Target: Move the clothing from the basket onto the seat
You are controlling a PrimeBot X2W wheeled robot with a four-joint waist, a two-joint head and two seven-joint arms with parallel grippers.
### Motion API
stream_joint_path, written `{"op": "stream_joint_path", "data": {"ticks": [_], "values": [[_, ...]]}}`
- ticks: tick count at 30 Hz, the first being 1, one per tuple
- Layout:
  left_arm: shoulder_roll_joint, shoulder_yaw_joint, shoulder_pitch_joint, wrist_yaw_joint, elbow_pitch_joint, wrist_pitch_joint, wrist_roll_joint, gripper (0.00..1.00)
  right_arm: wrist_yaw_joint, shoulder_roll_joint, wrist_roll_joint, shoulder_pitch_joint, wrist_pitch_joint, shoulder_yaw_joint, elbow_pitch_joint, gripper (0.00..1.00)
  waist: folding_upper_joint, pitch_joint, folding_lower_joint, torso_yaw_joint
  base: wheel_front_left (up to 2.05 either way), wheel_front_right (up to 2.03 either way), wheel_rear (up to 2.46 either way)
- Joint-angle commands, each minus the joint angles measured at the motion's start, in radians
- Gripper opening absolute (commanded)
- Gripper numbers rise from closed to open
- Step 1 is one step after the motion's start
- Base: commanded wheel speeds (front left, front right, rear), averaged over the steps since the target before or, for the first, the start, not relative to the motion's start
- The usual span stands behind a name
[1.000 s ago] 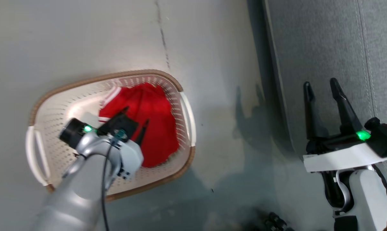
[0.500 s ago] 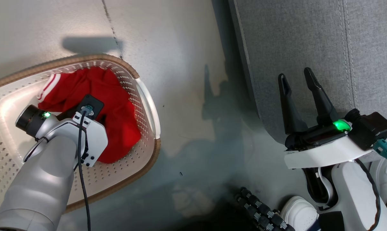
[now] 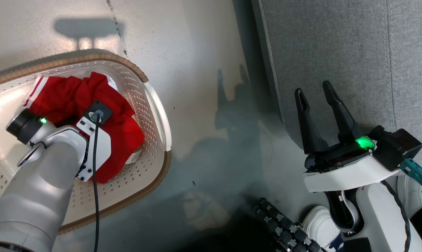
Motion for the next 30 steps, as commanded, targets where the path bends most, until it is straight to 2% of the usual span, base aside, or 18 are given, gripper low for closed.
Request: {"op": "stream_joint_path", "data": {"ticks": [1,9,10,11,17,24,30], "values": [[0.032,-0.003,-0.005,0.025,0.014,0.041,0.004,1.00,0.000,-0.002,0.003,0.001,-0.005,0.005,-0.006,1.00,0.0000,0.009,-0.0001,0.002,0.00,0.00,0.00],[0.041,-0.028,-0.014,0.043,0.021,0.117,0.012,1.00,0.000,-0.002,0.015,0.002,-0.005,0.012,-0.001,1.00,0.0000,0.020,-0.0001,0.002,0.00,0.00,0.00],[0.042,-0.028,-0.014,0.041,0.022,0.121,0.007,0.44,0.000,-0.002,0.017,0.001,-0.005,0.013,0.000,1.00,0.0000,0.019,-0.0001,0.001,0.00,0.00,0.00],[0.043,-0.029,-0.014,0.040,0.022,0.125,0.005,0.00,0.000,-0.002,0.019,-0.001,-0.005,0.014,0.001,1.00,0.0000,0.018,-0.0001,0.000,0.00,0.00,0.00],[0.050,-0.027,0.013,0.025,0.020,0.148,-0.017,0.00,0.000,-0.002,0.011,-0.017,-0.005,0.012,0.013,1.00,0.0000,-0.007,-0.0001,-0.014,0.00,0.00,0.00],[0.017,-0.006,0.033,0.026,0.008,0.082,-0.063,0.00,0.000,-0.002,0.030,-0.050,-0.005,0.026,0.036,1.00,0.0000,-0.082,-0.0001,-0.035,0.00,0.00,0.00],[-0.054,-0.018,0.079,0.001,0.008,0.002,-0.087,0.00,0.000,-0.003,-0.014,-0.050,-0.005,-0.024,0.070,1.00,0.0000,-0.214,-0.0001,0.025,0.00,0.00,0.00]]}}
